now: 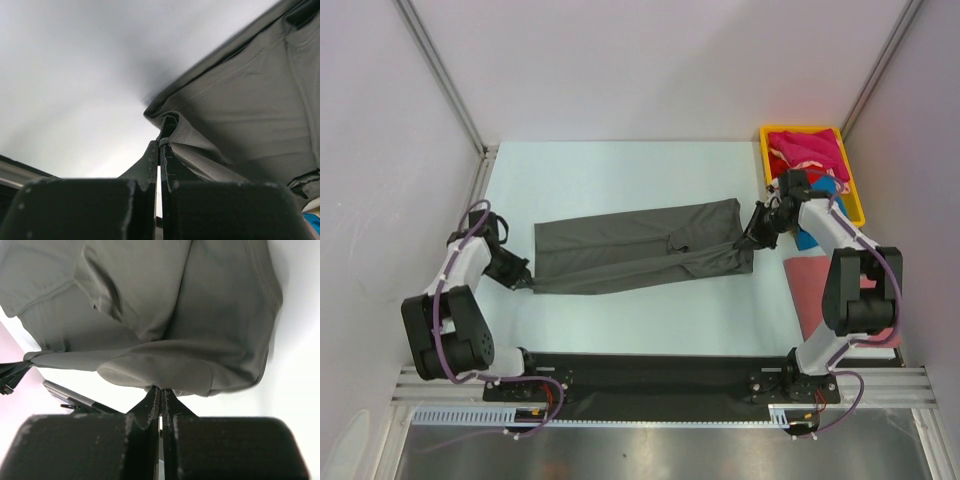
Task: Fold and stack the t-shirts
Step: Fold the tshirt
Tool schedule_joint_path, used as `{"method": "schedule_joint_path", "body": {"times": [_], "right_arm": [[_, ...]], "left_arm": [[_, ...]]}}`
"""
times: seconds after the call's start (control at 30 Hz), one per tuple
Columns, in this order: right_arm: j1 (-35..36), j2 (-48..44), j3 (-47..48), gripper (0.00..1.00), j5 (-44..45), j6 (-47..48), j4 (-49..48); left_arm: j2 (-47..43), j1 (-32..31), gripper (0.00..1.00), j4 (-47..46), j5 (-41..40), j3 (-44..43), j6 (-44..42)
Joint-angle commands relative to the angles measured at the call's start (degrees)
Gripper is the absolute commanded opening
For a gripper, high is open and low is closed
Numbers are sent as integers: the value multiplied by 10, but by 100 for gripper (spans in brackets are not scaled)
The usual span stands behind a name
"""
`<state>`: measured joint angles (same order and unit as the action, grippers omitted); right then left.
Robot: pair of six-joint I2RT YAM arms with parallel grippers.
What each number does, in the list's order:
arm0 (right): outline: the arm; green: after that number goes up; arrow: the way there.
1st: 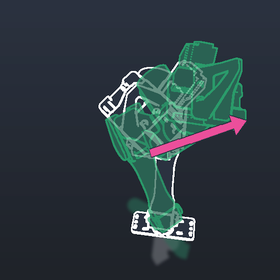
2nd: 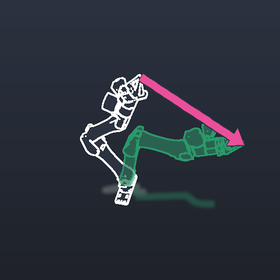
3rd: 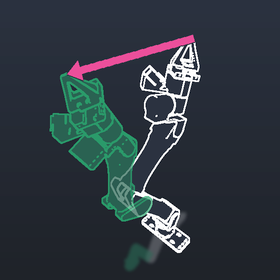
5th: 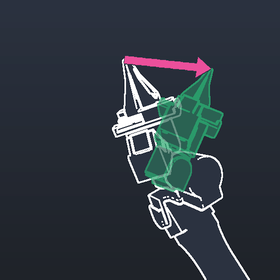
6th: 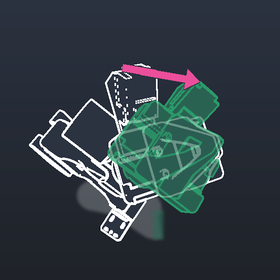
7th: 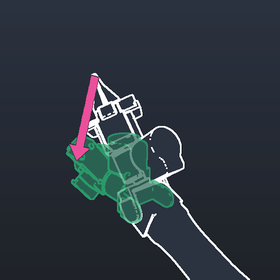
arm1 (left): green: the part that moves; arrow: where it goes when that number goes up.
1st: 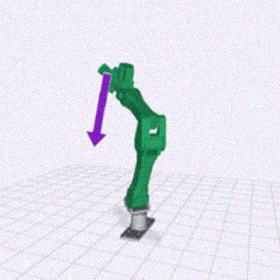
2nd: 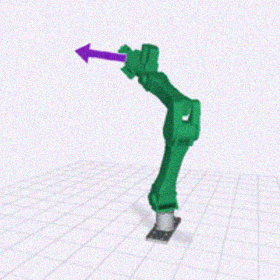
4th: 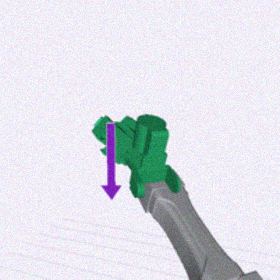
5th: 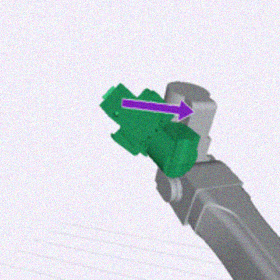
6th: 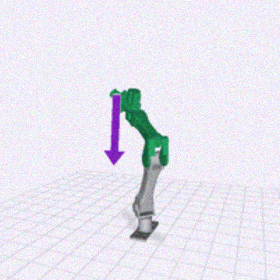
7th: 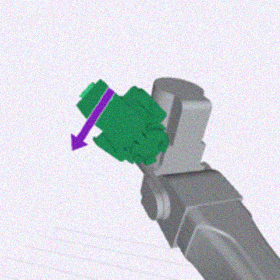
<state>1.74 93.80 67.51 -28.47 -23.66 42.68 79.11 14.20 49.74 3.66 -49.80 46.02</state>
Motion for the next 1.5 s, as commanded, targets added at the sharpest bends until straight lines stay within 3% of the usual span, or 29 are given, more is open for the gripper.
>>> {"method": "schedule_joint_path", "body": {"times": [0.0,0.47,0.8,0.83,0.9,1.0,1.03,1.13,1.3,1.37,1.47], "right_arm": [[-2,30,60,0,5,19,-10],[-2,147,155,0,9,25,1],[-5,200,198,1,15,32,7],[-6,205,206,2,18,33,6],[-9,222,213,15,24,27,-8],[-13,256,242,23,19,19,-8],[-13,263,264,32,20,14,-3],[-13,263,297,41,37,21,26],[16,185,303,47,71,62,88],[36,156,273,48,66,70,85],[76,108,208,48,59,64,68]], "left_arm": [[39,-2,0,-8,2,-43,-13],[169,-14,2,-10,21,-166,-26],[202,-17,20,-21,13,-195,-31],[203,-19,22,-31,13,-199,-34],[206,-18,24,-37,12,-210,-41],[213,-19,39,-52,13,-224,-49],[225,-19,46,-52,13,-231,-54],[225,-21,51,-30,-9,-270,-77],[82,-72,61,-115,22,-195,-160],[48,-96,58,-136,85,-139,-162],[39,-106,40,-183,133,-63,-139]]}}
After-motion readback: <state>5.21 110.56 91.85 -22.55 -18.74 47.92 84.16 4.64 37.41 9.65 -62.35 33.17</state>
